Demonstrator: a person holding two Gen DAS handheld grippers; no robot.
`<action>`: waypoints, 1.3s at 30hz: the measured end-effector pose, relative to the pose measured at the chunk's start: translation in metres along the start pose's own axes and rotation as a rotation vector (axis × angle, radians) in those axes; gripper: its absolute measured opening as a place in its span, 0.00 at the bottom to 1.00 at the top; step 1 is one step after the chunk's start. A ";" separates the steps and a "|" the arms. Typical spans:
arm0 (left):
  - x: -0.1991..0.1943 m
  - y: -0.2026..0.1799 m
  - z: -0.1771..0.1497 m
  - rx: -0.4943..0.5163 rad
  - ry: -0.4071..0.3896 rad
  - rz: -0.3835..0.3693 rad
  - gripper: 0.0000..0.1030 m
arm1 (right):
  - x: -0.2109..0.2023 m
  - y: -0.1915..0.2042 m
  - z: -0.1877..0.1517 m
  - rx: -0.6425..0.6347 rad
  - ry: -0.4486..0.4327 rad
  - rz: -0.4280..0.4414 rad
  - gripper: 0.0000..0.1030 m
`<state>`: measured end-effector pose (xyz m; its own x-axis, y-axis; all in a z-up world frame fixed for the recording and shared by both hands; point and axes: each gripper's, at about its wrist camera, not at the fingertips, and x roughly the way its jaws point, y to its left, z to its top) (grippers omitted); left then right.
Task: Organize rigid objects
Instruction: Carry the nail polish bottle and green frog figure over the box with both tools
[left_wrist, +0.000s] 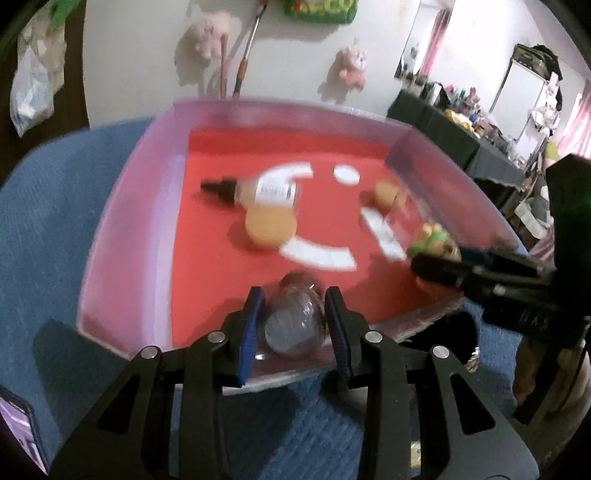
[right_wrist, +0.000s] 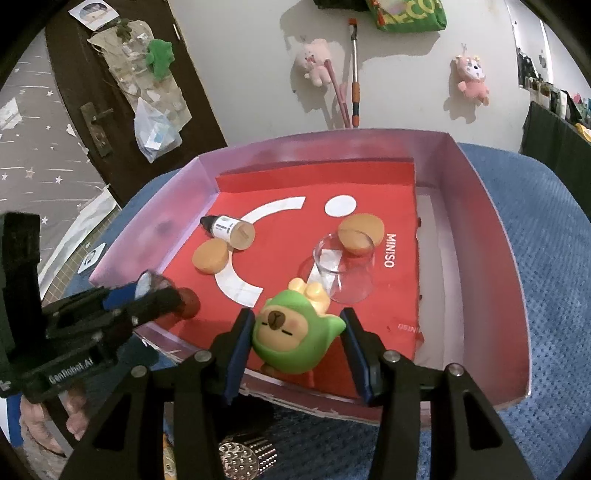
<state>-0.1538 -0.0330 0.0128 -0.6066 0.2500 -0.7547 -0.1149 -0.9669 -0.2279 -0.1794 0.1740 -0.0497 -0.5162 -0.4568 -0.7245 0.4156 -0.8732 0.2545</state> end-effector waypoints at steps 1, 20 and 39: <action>0.002 0.004 -0.001 -0.015 0.014 -0.017 0.31 | 0.000 0.000 0.000 0.000 0.001 -0.001 0.49; 0.019 0.008 0.024 -0.057 0.005 -0.033 0.31 | 0.016 -0.005 0.006 0.004 0.015 -0.022 0.49; 0.033 0.008 0.034 -0.043 0.006 0.004 0.31 | 0.029 -0.015 0.022 0.031 -0.010 -0.039 0.49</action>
<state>-0.2014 -0.0340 0.0076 -0.6020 0.2462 -0.7596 -0.0783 -0.9649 -0.2507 -0.2170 0.1699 -0.0608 -0.5391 -0.4243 -0.7276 0.3716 -0.8950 0.2466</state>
